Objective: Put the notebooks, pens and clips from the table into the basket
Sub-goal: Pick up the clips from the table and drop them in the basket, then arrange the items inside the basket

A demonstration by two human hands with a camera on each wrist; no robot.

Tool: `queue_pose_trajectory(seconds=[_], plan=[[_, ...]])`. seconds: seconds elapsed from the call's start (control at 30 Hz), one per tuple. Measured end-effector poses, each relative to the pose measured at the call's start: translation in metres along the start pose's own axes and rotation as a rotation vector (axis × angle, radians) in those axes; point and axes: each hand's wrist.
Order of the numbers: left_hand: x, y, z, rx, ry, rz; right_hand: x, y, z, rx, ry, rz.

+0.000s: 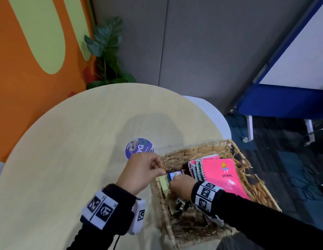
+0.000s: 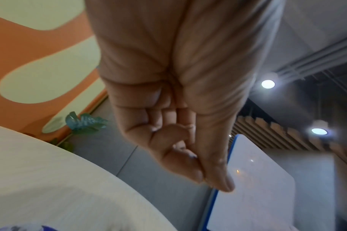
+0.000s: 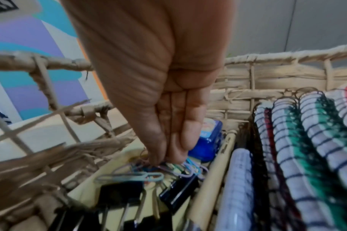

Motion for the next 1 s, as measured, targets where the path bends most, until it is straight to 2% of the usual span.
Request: queue_pose_trajectory(seconds=[0.13,0.3,0.37,0.57,0.67,0.8,0.87,0.93,1.0], plan=[[0.033,0.012,0.009,0.009,-0.12,-0.154,-0.007,0.013,0.008,0.052,0.058,-0.157],[0.074,0.035,0.004,0.053,-0.33,-0.474,-0.017,0.063,0.052,0.198,0.433,-0.418],[0.089,0.048,-0.001,0.098,-0.408,-0.607,-0.011,0.077,0.071,0.237,0.526,-0.477],[0.116,0.067,-0.011,0.078,-0.714,-0.882,0.022,0.093,0.111,0.312,0.579,-0.608],[0.125,0.069,-0.012,0.019,-0.788,-0.958,0.039,0.09,0.118,0.335,0.566,-0.643],[0.121,0.065,-0.016,-0.027,-0.639,-0.888,0.051,0.09,0.13,0.386,0.563,-0.688],[0.111,0.063,-0.016,-0.056,-0.502,-0.767,0.054,0.097,0.143,0.425,0.646,-0.733],[0.097,0.054,-0.014,-0.075,-0.281,-0.584,0.06,0.108,0.161,0.515,0.792,-0.761],[0.081,0.04,-0.004,-0.097,0.007,-0.424,0.07,0.117,0.181,0.666,0.956,-0.815]])
Point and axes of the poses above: each hand's wrist, its own z-axis away from the middle knuckle, its own x-axis out of the palm, y = z × x, and after that the axes turned 9 degrees about y, right-handed
